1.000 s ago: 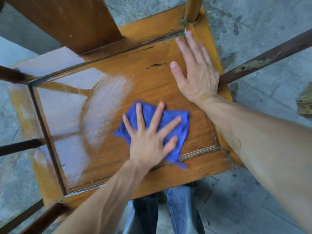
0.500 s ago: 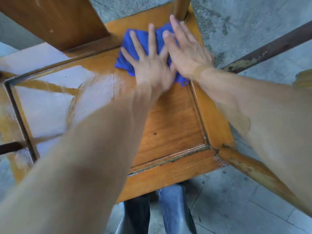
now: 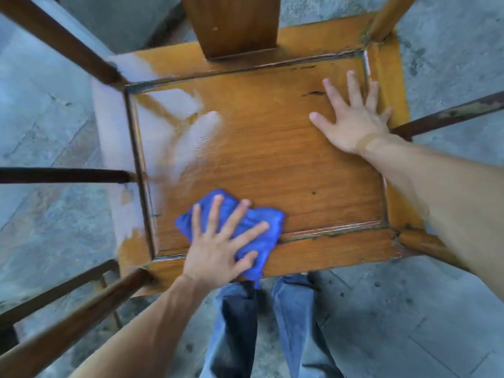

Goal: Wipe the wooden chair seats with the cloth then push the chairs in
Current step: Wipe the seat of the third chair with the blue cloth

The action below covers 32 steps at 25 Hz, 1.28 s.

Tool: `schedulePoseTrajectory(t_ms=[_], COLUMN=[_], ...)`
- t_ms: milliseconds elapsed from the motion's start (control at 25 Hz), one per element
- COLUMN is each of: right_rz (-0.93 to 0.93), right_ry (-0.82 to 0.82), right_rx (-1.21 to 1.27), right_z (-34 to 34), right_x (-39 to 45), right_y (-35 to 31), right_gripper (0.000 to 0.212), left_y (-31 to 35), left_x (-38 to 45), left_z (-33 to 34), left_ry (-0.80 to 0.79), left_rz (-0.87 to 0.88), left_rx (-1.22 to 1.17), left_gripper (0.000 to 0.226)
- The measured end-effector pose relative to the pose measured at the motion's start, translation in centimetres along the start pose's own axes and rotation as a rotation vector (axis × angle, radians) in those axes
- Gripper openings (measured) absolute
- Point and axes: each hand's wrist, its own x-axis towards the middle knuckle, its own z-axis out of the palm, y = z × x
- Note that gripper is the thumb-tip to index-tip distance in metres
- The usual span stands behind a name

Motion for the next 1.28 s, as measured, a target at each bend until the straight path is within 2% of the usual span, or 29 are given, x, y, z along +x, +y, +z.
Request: schedulePoseTrajectory(t_ms=[120,160,240,360,440,600,720,840,920,1000,1160,1240,1280], right_rz=[-0.01,-0.022,-0.043,-0.045,-0.048,-0.078,-0.069,-0.033,0.035,0.077,-0.042,-0.09,-0.121], right_ry=[0.065,0.086,0.137,0.215,0.202,0.172,0.268,0.351,0.36,0.339,0.216,0.154,0.139], right_rx=[-0.021,-0.015,-0.004,-0.015,-0.001,0.195,0.403,0.524,0.574,0.574,0.336,0.216,0.156], right_z=[2.1,2.6,3.6,4.8,4.8,4.1,3.8,2.4,1.1,0.1,2.4,5.1,6.3], right_x=[-1.1,-1.3,-1.4,-1.3,-0.7,-0.4,-0.7,-0.8,-0.5,-0.6,-3.5,-5.9,-7.2], right_y=[-0.1,-0.1,0.0,0.2,0.6,1.1,0.9,0.9,1.2,1.6,1.1,-0.1,-0.7], right_gripper=[0.074,0.073,0.072,0.07,0.07,0.07,0.071,0.068,0.065,0.06,0.057,0.059,0.059], left_y=[-2.1,-1.6,0.1,1.4,0.0,-1.1,2.1,6.2,8.7,11.2,13.9,12.0,10.6], left_x=[-4.0,-4.3,-3.9,-2.8,0.8,14.7,25.3,32.0,31.9,28.1,17.5,13.4,11.5], left_z=[-0.3,-0.5,-0.6,-0.5,-0.8,-2.9,-4.0,-4.7,-4.3,-3.5,-1.9,-1.4,-1.2], left_ry=[-0.048,-0.063,-0.079,-0.101,-0.063,0.039,0.073,0.013,0.004,0.052,-0.03,-0.048,-0.042], left_rz=[-0.673,-0.81,-0.907,-0.771,-0.681,-0.626,-0.412,-0.217,-0.069,0.026,0.264,0.275,0.216], left_rx=[-0.145,-0.19,-0.251,-0.232,-0.196,-0.167,-0.109,-0.053,-0.04,-0.087,-0.077,-0.067,-0.07], left_gripper=[0.066,0.066,0.065,0.065,0.063,0.063,0.063,0.065,0.073,0.08,0.064,0.058,0.056])
